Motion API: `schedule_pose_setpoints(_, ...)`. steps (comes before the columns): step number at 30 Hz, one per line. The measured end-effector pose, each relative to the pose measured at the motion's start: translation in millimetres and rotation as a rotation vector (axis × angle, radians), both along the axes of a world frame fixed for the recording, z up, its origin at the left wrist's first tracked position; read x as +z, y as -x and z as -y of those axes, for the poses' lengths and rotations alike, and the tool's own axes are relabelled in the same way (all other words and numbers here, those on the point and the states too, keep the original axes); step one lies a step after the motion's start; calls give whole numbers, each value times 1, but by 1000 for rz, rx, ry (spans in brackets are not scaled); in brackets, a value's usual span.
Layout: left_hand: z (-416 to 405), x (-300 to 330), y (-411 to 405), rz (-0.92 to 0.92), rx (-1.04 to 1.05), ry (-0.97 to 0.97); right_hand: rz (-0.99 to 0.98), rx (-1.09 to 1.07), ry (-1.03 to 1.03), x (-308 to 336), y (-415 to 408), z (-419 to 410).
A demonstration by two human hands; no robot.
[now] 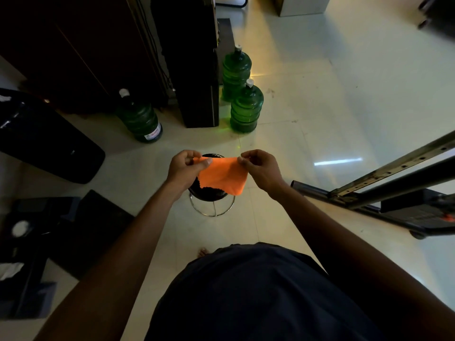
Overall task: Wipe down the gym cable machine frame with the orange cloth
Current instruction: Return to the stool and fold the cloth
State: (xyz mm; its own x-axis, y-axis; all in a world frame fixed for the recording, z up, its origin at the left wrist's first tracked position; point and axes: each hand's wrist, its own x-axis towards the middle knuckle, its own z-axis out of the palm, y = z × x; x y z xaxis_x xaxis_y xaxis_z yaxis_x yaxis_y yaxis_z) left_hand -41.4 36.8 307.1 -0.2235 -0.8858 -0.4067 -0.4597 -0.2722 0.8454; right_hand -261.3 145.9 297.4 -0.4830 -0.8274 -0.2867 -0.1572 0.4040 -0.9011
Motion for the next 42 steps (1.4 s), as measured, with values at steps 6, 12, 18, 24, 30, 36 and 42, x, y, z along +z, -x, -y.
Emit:
schedule_pose_setpoints(6,13,-2,-28,81,-219,147,-426,250,-30,-2,-11,4)
schedule_pose_setpoints(12,18,0,-43,247,-326,376,-555,312,-62,-2,-24,11)
schedule_pose_setpoints(18,46,-8,-53,37,-290,88,-64,186,-75,5,-26,20)
schedule_pose_setpoints(24,67,-17,-44,-163,-204,-69,233,161,-79,4,-27,41)
schedule_pose_setpoints(30,53,-29,-13,161,-204,205,207,82,-187,1,-21,69)
schedule_pose_setpoints(36,41,-30,30,-138,-219,-229,432,215,-215,11,-19,94)
schedule_pose_setpoints(42,58,-45,22,-333,-37,-468,253,-44,-136,-5,10,95)
